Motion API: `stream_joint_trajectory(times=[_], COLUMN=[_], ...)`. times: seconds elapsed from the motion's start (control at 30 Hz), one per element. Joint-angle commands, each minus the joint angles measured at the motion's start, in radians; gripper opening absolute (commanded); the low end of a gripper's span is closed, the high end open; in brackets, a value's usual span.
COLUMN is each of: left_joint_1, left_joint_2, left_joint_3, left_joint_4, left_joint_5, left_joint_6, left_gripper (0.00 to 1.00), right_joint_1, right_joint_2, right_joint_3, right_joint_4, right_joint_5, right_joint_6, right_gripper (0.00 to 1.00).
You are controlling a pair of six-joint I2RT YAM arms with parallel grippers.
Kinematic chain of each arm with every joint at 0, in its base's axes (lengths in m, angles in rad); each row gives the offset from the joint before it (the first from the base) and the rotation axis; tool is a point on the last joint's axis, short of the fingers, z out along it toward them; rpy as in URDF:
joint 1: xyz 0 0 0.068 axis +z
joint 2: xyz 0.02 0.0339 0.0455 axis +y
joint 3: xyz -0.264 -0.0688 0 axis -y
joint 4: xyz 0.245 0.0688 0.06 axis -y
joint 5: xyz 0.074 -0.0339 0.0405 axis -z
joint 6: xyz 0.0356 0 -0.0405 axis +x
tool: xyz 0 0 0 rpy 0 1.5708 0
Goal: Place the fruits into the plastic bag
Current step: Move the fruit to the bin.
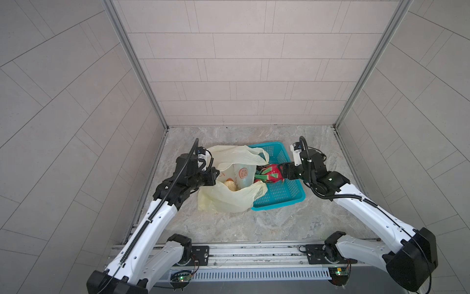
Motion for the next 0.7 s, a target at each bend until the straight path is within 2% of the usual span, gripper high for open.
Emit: stream_joint_trajectory(times=[0.0,0.23,0.5,0.67], left_joint_1=[0.000,-0.001,0.000,0.000], left_joint_2=[-0.009,-0.006,0.000,0.001], left_joint_3=[0.013,0.015,0.018,0.015], left_joint_4=[0.040,0.018,0.016,0.014], left_joint_5=[-0.004,-0.003,0.000,-0.001], left_joint_6=[-0.013,0.000,0.003,0.008], left_gripper=[0.00,0.00,0.00,0.00], right_joint_1=[0.023,0.145,0.161,0.175], right_joint_2=[0.089,0.310,0.552,0.646], right_joint_3=[-0.017,0.038,0.217,0.273], right_joint_4=[-0.013,0.001,-0.049,-0.058], right_joint_5=[-0.097,-0.158,-0.191,-0.153], right_joint_6=[0.021,0.029,0.058,0.090], right_gripper=[0.82,0.80,0.80,0.79])
